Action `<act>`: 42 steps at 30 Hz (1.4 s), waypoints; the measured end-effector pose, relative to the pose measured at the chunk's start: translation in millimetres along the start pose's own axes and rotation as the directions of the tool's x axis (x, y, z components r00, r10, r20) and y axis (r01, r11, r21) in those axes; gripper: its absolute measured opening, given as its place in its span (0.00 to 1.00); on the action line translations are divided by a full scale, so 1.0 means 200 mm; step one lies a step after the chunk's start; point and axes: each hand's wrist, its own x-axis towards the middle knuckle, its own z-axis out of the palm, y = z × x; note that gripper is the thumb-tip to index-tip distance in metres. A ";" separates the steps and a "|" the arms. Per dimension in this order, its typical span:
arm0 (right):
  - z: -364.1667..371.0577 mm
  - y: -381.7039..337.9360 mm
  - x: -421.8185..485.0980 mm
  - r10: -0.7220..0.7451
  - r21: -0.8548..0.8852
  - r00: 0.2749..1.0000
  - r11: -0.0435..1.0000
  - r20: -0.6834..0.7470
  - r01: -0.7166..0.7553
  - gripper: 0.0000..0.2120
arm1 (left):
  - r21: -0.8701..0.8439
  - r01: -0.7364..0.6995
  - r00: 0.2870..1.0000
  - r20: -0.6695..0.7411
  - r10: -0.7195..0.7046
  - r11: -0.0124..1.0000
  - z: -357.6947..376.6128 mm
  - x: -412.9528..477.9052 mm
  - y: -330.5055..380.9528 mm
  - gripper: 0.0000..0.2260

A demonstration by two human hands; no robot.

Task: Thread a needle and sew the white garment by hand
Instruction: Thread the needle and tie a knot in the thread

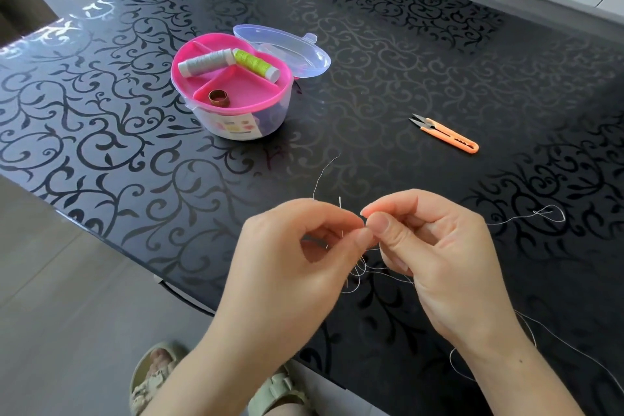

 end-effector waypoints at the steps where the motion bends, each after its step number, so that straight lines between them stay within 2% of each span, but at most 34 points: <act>1: 0.00 0.00 0.00 -0.007 -0.002 1.000 1.000 0.012 0.007 0.04 | 0.038 -0.029 0.999 -0.021 0.030 0.999 0.00 0.00 -0.01 0.03; 6: -0.01 0.01 -0.01 -0.087 -0.166 0.989 0.980 0.117 0.106 0.07 | 0.074 -0.040 0.996 -0.077 0.045 0.996 0.01 0.01 -0.02 0.04; 10: -0.02 0.01 0.00 -0.173 -0.354 0.972 0.909 0.156 0.219 0.07 | 0.086 -0.025 0.997 -0.072 0.031 0.996 0.02 0.02 -0.03 0.08; 17: -0.04 0.04 -0.01 -0.231 -0.313 0.970 0.918 0.072 0.242 0.04 | 0.188 -0.049 0.995 -0.072 0.064 0.981 0.08 0.03 -0.04 0.11; 23: -0.07 0.06 -0.01 -0.268 -0.400 0.961 0.875 0.067 0.272 0.03 | 0.305 -0.076 0.995 -0.043 0.094 0.949 0.11 0.04 -0.05 0.11; 29: -0.07 0.06 -0.04 -0.213 -0.383 0.977 0.901 0.023 0.205 0.05 | 0.189 0.013 1.000 -0.017 -0.009 0.982 0.14 0.03 -0.03 0.14; 33: -0.08 0.05 -0.05 -0.177 -0.351 0.983 0.924 -0.051 0.149 0.08 | 0.011 0.119 0.993 -0.006 -0.119 0.993 0.12 0.03 0.00 0.14; 37: -0.09 0.04 -0.03 -0.044 -0.142 0.986 0.990 -0.161 0.021 0.07 | -0.206 0.211 0.978 0.039 -0.207 0.956 0.10 0.05 -0.02 0.11; 39: -0.09 0.04 -0.02 0.035 -0.027 0.983 0.999 -0.178 -0.040 0.04 | -0.254 0.246 0.969 0.081 -0.233 0.935 0.10 0.04 -0.03 0.09; 42: -0.10 0.05 -0.01 0.137 0.087 0.971 0.989 -0.195 -0.122 0.04 | -0.301 0.260 0.965 0.113 -0.236 0.917 0.11 0.03 -0.02 0.11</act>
